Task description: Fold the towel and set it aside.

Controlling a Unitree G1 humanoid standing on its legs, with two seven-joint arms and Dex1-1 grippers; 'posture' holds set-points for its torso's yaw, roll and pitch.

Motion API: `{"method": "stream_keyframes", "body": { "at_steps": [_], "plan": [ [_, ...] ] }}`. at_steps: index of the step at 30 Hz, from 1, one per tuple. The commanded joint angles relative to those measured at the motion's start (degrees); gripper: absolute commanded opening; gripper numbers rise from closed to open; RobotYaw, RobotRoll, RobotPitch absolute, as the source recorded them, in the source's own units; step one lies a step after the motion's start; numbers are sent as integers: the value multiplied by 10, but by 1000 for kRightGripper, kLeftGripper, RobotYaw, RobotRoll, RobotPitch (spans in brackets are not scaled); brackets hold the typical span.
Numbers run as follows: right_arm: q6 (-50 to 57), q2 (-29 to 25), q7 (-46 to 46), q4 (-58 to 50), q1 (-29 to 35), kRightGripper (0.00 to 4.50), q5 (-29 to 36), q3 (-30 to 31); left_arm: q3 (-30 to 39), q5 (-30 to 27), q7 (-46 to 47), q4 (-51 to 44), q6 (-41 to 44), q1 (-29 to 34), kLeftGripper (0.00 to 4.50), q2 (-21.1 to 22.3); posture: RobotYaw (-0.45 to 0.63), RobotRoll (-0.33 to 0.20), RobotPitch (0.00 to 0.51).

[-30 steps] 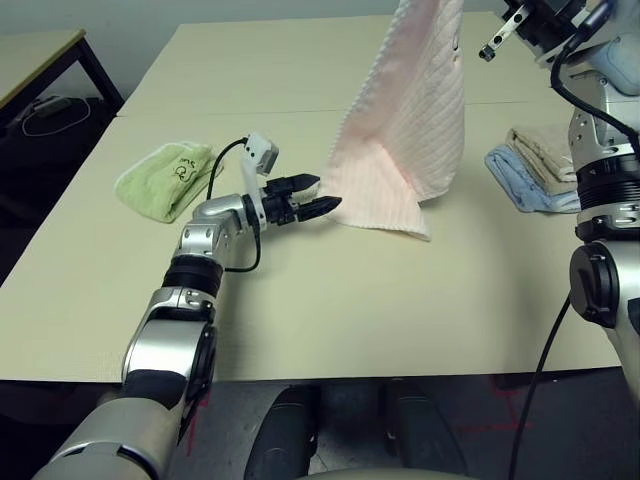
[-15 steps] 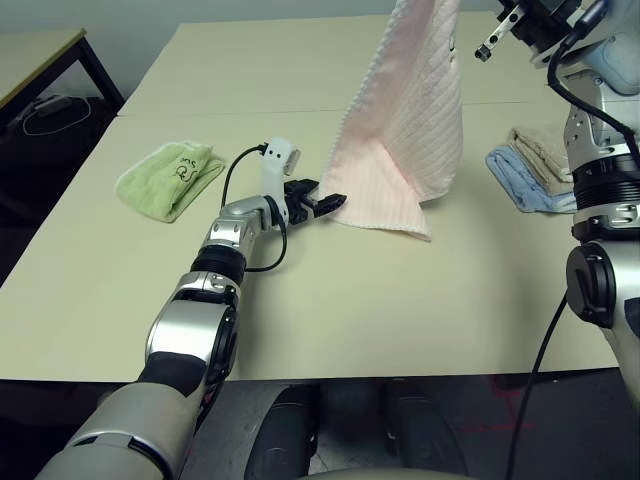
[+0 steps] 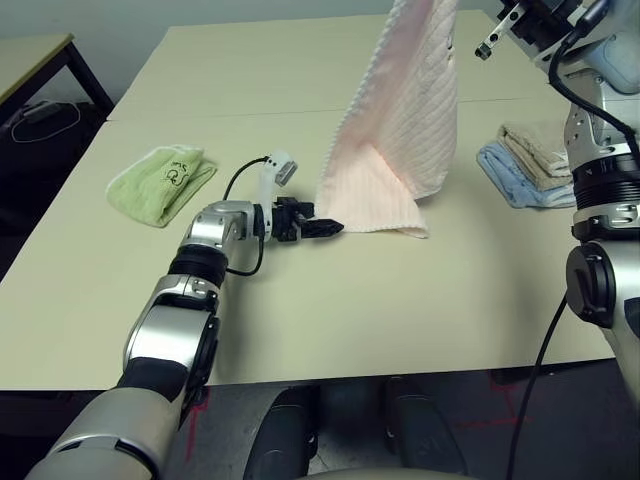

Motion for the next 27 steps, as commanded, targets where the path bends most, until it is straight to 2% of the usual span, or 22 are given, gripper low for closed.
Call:
{"method": "stream_keyframes", "body": {
  "at_steps": [1, 4, 12, 17, 23, 26, 27],
  "plan": [
    [-8, 2, 0, 3, -13, 50, 3, -3, -12, 7, -2, -5, 19, 19, 4500, 6, -1, 0, 96],
    [-9, 2, 0, 5, -14, 50, 3, -3, 0, -12, 2, -13, 48, 16, 4500, -5, -2, 0, 94],
    [-7, -1, 0, -1, -11, 50, 1, -3, 9, -14, 25, 2, 33, 12, 4500, -27, -12, 0, 91],
    [-6, -2, 0, -3, -10, 50, 0, -2, 13, -13, 30, 11, 15, 12, 4500, -32, -15, 0, 89],
    [-7, -1, -1, 1, -12, 50, -1, -1, 3, -9, 13, 14, 39, 8, 4500, -25, -11, 0, 85],
    [-8, 0, 0, 3, -13, 0, -1, -1, 6, -10, 13, 18, 51, 6, 3935, -21, -9, 0, 85],
    [-8, 0, 0, 3, -13, 0, -1, -1, 6, -12, 10, 17, 53, 7, 3594, -20, -9, 0, 86]
  ]
}}
